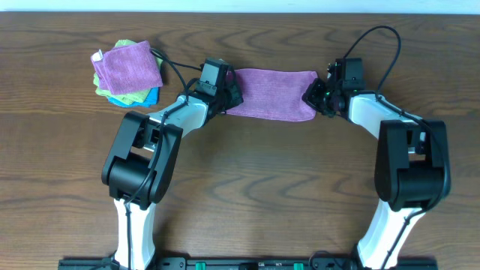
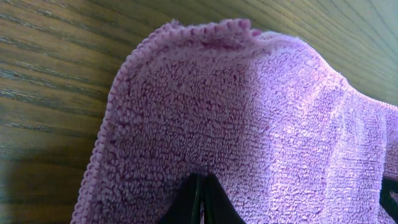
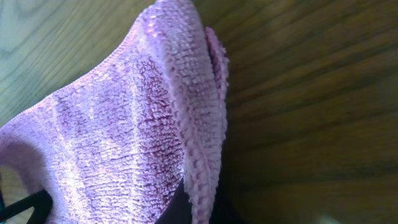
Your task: Fold the cloth
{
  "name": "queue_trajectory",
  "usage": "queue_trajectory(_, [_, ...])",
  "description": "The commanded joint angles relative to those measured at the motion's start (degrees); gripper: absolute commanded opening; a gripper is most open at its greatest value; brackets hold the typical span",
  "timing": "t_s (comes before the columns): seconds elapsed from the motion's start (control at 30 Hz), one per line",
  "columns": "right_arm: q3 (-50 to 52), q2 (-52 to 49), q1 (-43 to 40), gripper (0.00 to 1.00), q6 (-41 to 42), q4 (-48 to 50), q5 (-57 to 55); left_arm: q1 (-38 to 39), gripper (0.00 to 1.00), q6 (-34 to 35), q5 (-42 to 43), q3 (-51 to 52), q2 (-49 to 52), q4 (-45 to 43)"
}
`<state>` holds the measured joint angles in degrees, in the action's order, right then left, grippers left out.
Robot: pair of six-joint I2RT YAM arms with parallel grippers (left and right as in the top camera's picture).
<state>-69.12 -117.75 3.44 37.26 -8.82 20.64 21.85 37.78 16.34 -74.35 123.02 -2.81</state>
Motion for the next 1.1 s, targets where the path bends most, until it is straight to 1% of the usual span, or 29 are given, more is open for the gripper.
queue_trajectory(0.0, [0.50, 4.02, 1.64, 0.01, -1.14, 0.11, 1.46, -0.13, 0.06, 0.63, 0.24, 0.24, 1.66, 1.49])
queue_trajectory(0.2, [0.48, 9.49, 5.07, 0.01, -1.09, 0.74, 0.98, -0.13, 0.06, 0.63, 0.24, 0.24, 1.66, 1.49])
queue_trajectory(0.43, [0.11, 10.12, 11.65, 0.01, -0.24, 6.14, 0.50, -0.13, 0.06, 0.63, 0.74, 0.24, 1.66, 1.46])
queue_trajectory(0.53, [0.11, 10.05, 14.16, 0.01, 1.05, 8.33, -1.53, -0.13, 0.06, 0.63, 1.40, 0.24, 1.62, 1.49])
queue_trajectory(0.77, [0.09, 8.28, 17.99, 0.01, 1.36, 13.22, -3.32, -0.87, 0.06, 0.55, 1.64, 0.24, -1.01, 1.42])
queue_trajectory(1.07, [-3.67, 2.43, 20.63, 0.01, 1.66, 13.40, -3.34, -3.67, 0.06, -0.70, 1.66, 0.24, -5.66, 4.42])
